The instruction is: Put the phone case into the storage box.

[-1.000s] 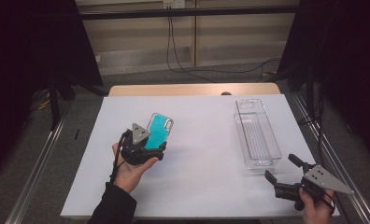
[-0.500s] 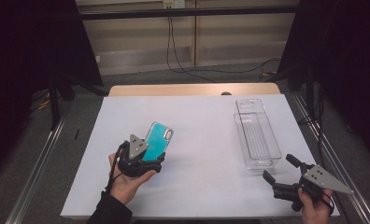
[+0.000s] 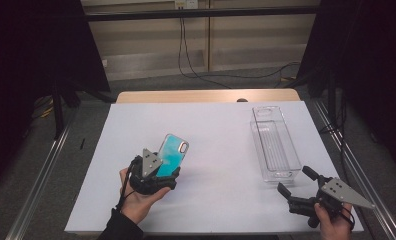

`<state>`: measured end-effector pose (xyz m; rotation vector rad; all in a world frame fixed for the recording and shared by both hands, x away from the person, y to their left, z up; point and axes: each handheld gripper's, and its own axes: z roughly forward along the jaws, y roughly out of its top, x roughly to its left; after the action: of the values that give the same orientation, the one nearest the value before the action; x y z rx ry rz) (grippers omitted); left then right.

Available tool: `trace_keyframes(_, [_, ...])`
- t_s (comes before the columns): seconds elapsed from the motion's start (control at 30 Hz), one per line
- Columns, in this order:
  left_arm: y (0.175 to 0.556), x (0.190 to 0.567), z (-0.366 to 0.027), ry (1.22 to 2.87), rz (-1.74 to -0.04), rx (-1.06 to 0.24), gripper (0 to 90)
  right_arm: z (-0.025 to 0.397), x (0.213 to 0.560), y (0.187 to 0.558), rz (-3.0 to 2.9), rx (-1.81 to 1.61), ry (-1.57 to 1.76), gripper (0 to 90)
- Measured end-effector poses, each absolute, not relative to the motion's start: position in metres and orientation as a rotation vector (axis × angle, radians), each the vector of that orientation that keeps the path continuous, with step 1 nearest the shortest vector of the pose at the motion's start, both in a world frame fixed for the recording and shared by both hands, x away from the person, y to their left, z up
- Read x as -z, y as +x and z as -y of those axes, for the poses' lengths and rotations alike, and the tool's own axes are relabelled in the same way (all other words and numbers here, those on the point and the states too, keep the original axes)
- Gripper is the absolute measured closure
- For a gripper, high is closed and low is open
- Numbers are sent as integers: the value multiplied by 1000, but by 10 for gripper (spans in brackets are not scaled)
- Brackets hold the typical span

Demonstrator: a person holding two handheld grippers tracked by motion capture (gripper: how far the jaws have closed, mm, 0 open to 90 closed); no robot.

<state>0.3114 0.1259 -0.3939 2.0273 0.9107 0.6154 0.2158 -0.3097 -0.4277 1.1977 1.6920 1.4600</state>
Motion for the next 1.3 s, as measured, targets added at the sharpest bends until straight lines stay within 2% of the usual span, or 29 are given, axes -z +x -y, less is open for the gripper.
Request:
trace_keyframes(0.7, [300,403,-98,2077,-833,-599,170,282,428,222,-1847,-1404,1191,0])
trace_keyframes(1.0, [294,404,-85,2083,-799,-602,170,262,424,228,-1943,-1408,1145,57])
trace_keyframes(1.3, [293,404,-74,2081,-782,-618,170,248,418,232,-1941,-1457,1133,52])
